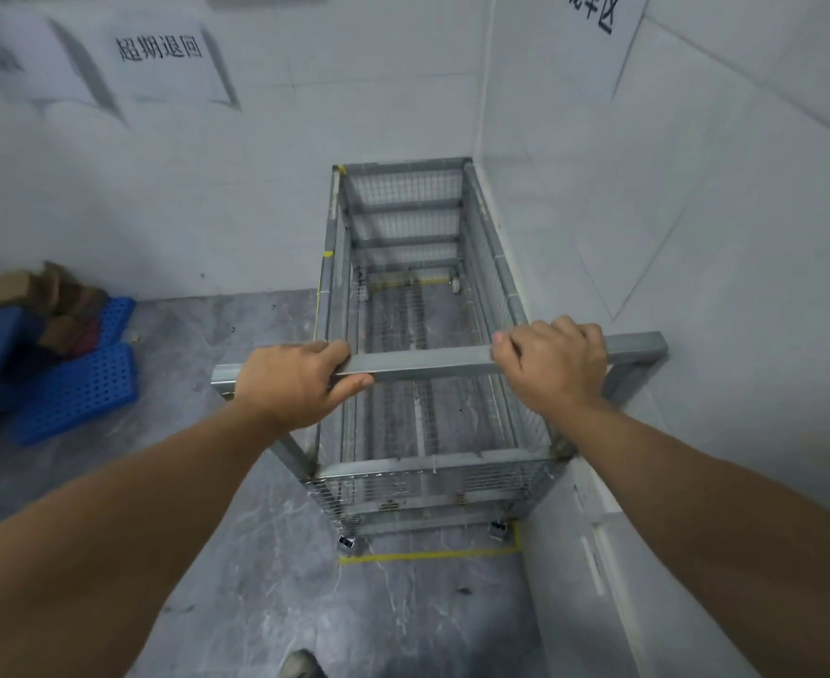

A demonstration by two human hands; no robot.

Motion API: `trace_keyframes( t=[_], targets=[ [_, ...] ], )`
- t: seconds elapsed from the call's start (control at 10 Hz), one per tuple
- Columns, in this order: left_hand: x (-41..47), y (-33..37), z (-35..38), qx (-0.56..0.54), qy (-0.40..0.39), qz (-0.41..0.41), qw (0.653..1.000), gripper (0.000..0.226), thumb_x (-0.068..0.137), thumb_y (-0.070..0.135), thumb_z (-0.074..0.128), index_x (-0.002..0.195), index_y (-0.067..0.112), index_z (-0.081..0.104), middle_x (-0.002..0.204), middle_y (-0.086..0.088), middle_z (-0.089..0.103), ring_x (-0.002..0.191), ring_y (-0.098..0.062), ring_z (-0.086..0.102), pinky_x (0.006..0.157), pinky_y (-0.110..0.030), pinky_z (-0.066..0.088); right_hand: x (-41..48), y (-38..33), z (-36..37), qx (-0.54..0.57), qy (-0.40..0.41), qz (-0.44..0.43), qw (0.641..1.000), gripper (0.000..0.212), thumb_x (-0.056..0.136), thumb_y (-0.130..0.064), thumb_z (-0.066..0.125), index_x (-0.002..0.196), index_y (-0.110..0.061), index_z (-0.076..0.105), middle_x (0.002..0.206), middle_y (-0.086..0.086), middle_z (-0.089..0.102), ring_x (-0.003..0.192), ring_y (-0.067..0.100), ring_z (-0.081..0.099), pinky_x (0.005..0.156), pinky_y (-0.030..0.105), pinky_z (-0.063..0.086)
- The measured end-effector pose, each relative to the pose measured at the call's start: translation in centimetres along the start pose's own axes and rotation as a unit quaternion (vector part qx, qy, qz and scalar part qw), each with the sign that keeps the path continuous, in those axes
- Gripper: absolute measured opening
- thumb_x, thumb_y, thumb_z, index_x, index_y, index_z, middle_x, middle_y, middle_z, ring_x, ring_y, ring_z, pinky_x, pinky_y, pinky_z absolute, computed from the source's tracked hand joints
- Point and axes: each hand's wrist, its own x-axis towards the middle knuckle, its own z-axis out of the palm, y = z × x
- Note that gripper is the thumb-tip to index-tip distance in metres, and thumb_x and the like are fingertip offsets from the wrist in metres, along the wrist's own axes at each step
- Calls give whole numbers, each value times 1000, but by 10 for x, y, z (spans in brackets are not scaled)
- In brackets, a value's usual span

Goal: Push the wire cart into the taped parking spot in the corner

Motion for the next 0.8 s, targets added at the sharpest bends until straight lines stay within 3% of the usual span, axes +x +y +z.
trace_keyframes(
  t=[0.2,0.3,0.4,0.6,0.8],
  targets=[
    [0,8,-9,-20,-66,-45,997,62,83,77,12,92,26,45,85,3,62,71,-20,58,57,-32,40,-1,-2,-6,-1,-45,-6,999,64,97,-57,15,70,-25,63,72,-6,60,81,19,48,75,39,26],
    [1,9,-14,-18,-127,-60,990,69,81,79,9,104,25,48,106,-1,62,101,-26,57,85,-45,44,-1,-3,-10,4,-62,-10,998,63,97,-60,15,71,-25,61,74,-6,58,82,19,45,76,40,28],
    [-1,13,-19,2,-179,-89,980,71,84,77,9,118,26,45,121,-5,57,116,-29,49,99,-51,36,-1,-5,-15,14,-88,-13,996,64,96,-66,10,73,-26,54,77,-5,58,86,21,43,78,42,30],
    [-17,27,-26,-35,-139,-140,980,63,92,70,14,118,24,47,122,-5,56,116,-29,48,100,-50,35,-9,-9,-27,41,-119,-33,991,65,93,-71,11,102,-24,55,108,2,59,106,26,47,95,48,33],
    [-28,36,-45,-118,-105,-116,981,58,97,61,25,137,24,41,139,-3,50,126,-28,46,105,-49,34,-26,-19,-46,71,-132,-66,986,56,95,-67,22,116,-26,54,119,1,55,114,26,45,105,45,31]
  ],
)
